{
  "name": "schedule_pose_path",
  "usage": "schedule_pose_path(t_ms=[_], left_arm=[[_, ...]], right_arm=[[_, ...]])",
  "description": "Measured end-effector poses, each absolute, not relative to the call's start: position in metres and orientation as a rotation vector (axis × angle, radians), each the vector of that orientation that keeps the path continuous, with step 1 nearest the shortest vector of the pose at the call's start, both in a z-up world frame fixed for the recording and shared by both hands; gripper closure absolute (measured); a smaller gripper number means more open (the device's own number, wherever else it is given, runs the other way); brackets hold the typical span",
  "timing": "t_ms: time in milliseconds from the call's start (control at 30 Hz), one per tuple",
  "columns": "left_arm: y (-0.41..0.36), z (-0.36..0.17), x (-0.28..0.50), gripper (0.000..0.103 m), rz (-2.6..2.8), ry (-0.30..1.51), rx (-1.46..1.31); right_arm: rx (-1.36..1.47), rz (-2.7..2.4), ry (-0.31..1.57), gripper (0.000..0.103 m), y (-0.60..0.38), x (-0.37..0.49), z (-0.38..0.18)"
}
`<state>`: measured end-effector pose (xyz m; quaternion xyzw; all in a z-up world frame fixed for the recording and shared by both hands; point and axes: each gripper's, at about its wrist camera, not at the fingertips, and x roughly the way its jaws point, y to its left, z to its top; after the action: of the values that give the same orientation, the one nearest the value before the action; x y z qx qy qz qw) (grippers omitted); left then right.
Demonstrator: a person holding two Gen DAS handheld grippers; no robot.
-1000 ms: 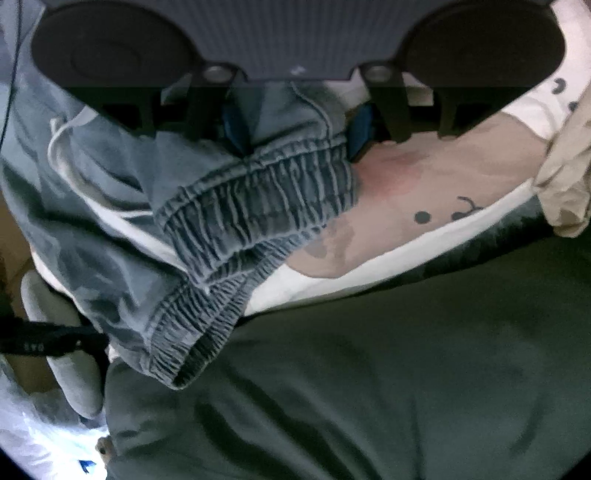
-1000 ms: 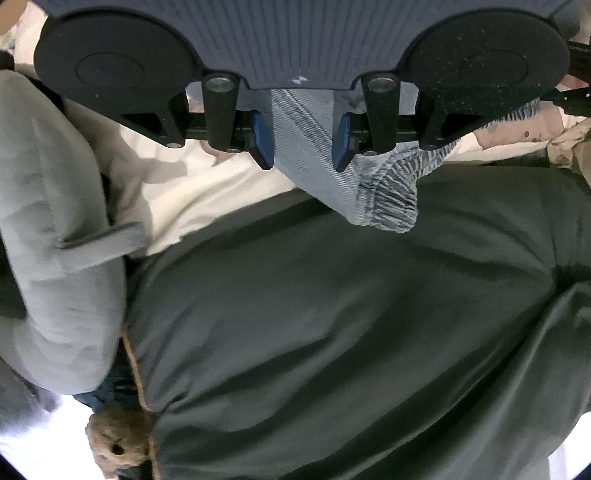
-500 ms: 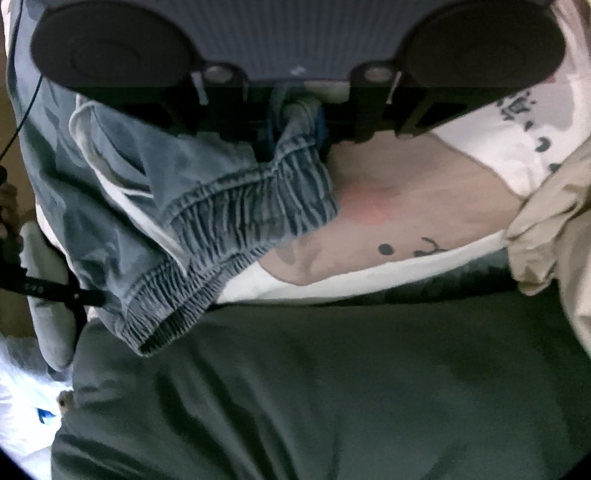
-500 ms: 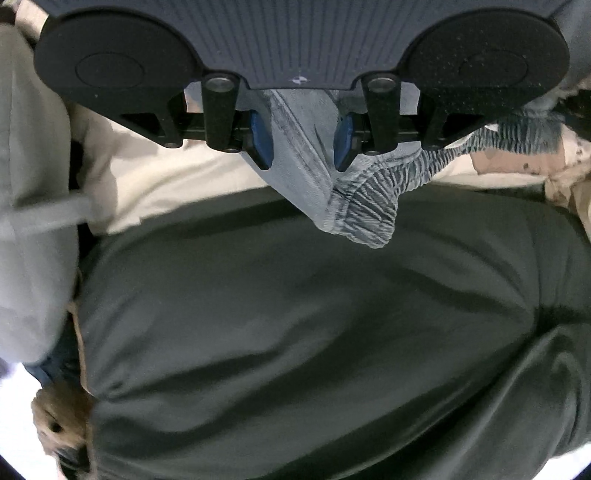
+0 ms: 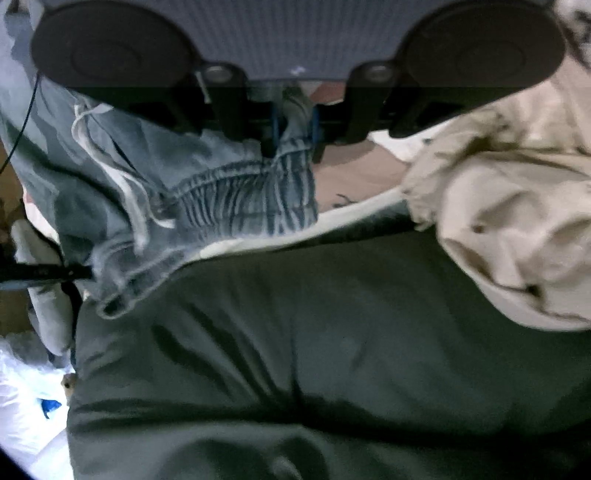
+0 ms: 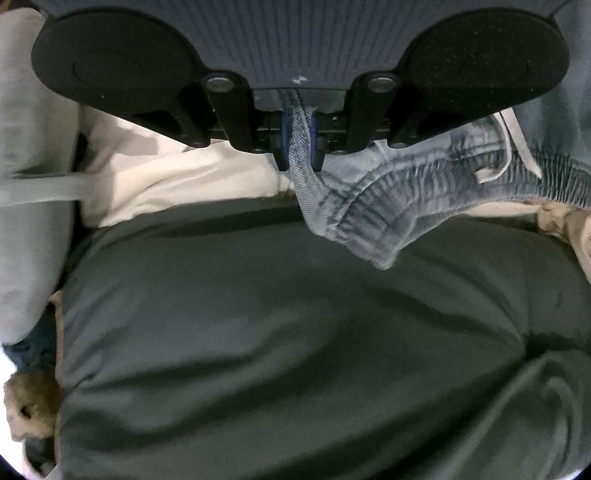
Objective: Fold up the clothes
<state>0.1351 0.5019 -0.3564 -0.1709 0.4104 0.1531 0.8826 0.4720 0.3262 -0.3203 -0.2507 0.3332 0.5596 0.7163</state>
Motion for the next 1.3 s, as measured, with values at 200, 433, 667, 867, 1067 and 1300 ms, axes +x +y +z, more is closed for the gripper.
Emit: schedule_pose_path(t_ms=[200,433,667,867,1067,1300], left_arm=[[0.497,-0.312,0.116,0.088,0.281,0.839,-0.336],[0.497,-0.309,0.104,0.088,0.265,0.878,-0.355],[0.517,-0.353,0.121,0.088,0.287,0.930,-0.362],[0.533,-0.395,0.146,0.087,0.274,0.974,-0.363],[0.540,-0.422,0.155,0.087,0.272,0.993,-0.377],[0.542,-0.426,0.157,0.087,0.277,0.992,-0.368]], right_arm=[[-0.507,1.263,0.718,0.093,0.304,0.464,-0.258],[-0.516,1.228,0.785,0.093,0.319,0.459,-0.265],[-0.487,1.184,0.824,0.093,0.345,0.461,-0.308],[-0.480,1.107,0.852,0.093,0.365,0.476,-0.343],[-0.499,1.071,0.904,0.093,0.379,0.490,-0.374],[-0.494,1.026,0.868,0.092,0.394,0.495,-0.388]])
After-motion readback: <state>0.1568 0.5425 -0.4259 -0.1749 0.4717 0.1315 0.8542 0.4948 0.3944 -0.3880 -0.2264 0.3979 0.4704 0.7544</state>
